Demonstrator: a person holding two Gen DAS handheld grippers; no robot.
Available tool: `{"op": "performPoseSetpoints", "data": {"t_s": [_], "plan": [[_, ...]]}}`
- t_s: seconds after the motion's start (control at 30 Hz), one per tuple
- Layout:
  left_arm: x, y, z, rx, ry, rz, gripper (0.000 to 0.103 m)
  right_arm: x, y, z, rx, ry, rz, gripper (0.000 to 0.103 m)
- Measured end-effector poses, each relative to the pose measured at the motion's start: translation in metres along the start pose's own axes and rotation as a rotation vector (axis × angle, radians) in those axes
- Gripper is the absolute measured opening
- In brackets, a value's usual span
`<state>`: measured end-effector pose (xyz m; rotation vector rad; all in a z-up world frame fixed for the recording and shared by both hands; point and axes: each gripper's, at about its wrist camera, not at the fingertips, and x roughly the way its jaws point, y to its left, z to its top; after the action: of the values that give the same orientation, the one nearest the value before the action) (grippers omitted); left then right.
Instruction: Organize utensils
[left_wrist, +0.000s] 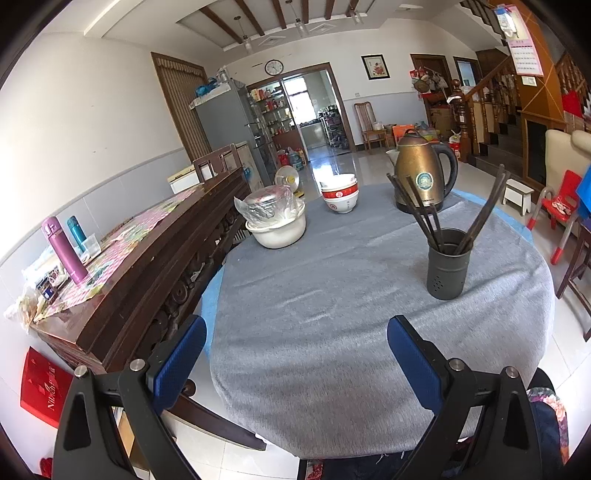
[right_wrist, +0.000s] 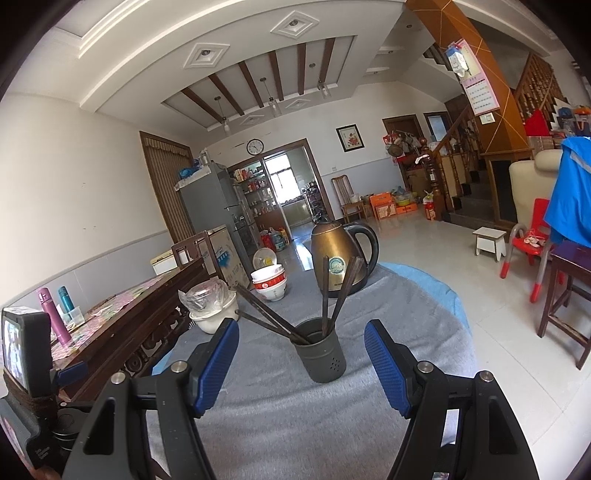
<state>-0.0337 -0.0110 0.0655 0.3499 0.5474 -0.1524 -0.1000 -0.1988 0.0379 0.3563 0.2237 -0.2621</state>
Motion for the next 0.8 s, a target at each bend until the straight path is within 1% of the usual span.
{"op": "performPoseSetpoints", "data": {"t_s": [0.4, 0.8], "plan": [[0.025, -0.006, 0.014, -0.014, 0.032, 0.003, 0.098, 0.031, 0.001, 0.011, 0.011, 0.009, 0.028, 0.074], [0.054, -0.014, 0.029, -0.051, 0.075, 0.023, 0.098, 0.064, 0.004, 0.018, -0.047, 0.016, 0.05, 0.074]]}}
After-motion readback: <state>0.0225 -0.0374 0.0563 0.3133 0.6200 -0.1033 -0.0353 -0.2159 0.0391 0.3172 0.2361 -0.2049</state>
